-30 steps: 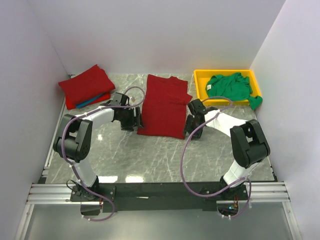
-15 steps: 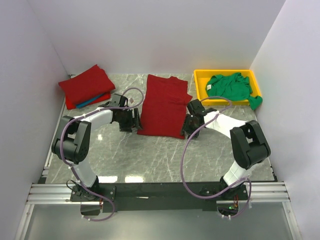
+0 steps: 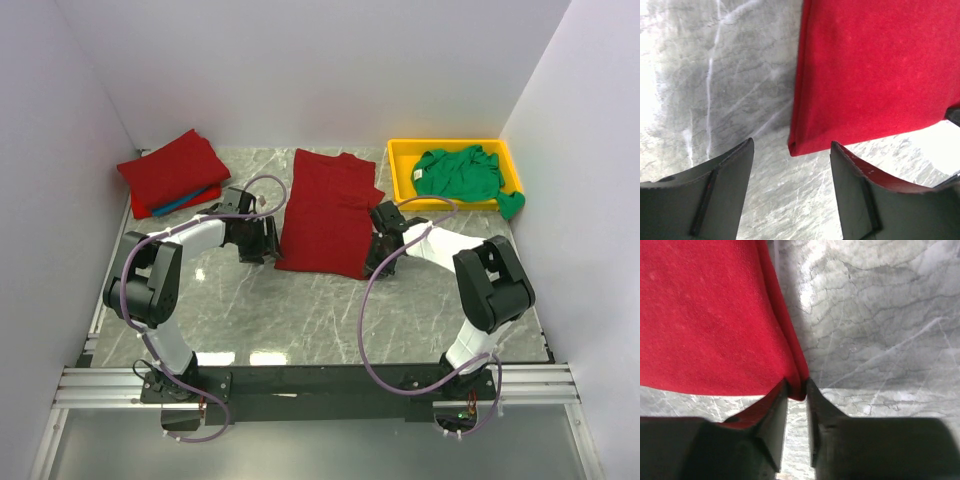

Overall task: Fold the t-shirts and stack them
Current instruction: Fold the tshirt

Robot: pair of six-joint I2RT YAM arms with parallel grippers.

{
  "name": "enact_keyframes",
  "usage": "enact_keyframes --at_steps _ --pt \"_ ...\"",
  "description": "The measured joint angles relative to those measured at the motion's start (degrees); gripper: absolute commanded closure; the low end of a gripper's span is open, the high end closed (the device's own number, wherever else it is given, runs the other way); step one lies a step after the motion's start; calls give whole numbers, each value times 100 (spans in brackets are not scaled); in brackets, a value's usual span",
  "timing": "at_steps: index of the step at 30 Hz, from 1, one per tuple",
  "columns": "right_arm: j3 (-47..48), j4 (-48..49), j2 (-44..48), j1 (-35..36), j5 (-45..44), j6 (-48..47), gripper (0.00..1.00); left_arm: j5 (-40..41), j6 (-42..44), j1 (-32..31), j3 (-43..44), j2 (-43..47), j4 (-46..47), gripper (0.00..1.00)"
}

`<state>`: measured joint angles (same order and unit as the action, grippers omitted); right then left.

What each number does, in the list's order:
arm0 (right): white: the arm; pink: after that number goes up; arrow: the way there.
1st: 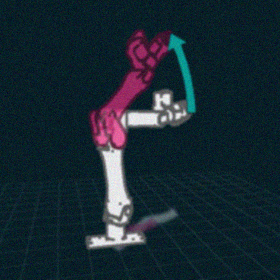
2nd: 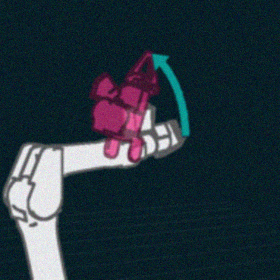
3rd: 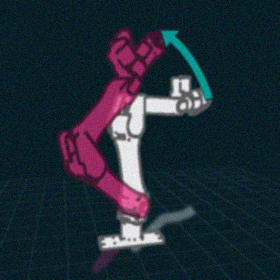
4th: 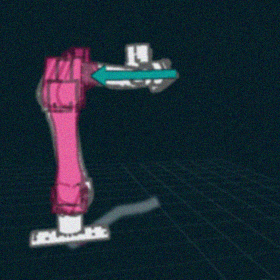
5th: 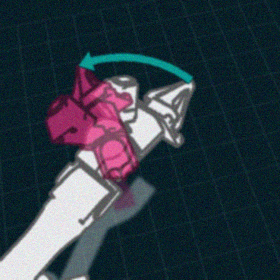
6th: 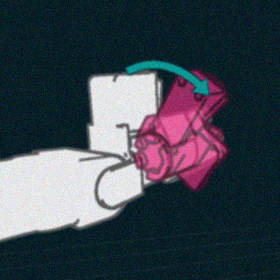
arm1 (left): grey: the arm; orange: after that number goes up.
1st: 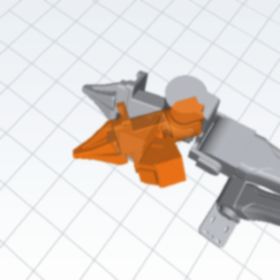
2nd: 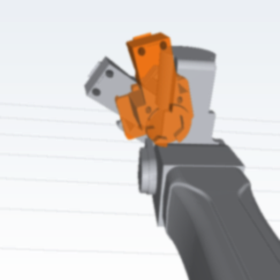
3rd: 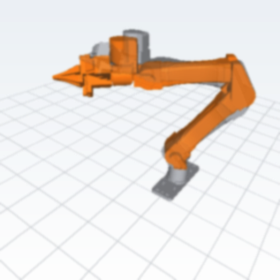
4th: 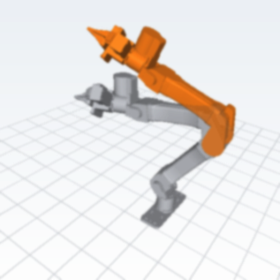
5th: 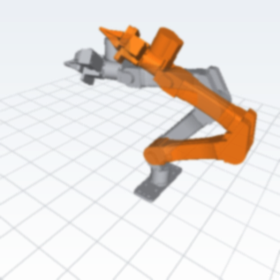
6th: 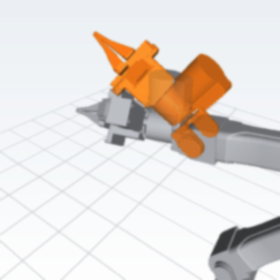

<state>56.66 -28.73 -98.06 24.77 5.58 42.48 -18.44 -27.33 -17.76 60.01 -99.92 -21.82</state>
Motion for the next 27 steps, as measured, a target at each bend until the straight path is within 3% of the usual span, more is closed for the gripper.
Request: enact_keyframes --at_steps 6,17,27 --pt "42 59 -79 0 74 7 86 105 -59 -7 0 -22 -7 41" --pt "33 90 -79 0 111 11 89 203 -118 -177 2 -136 24 46" --pt "24 96 -76 0 111 17 90 492 -256 -369 15 -212 50 67"
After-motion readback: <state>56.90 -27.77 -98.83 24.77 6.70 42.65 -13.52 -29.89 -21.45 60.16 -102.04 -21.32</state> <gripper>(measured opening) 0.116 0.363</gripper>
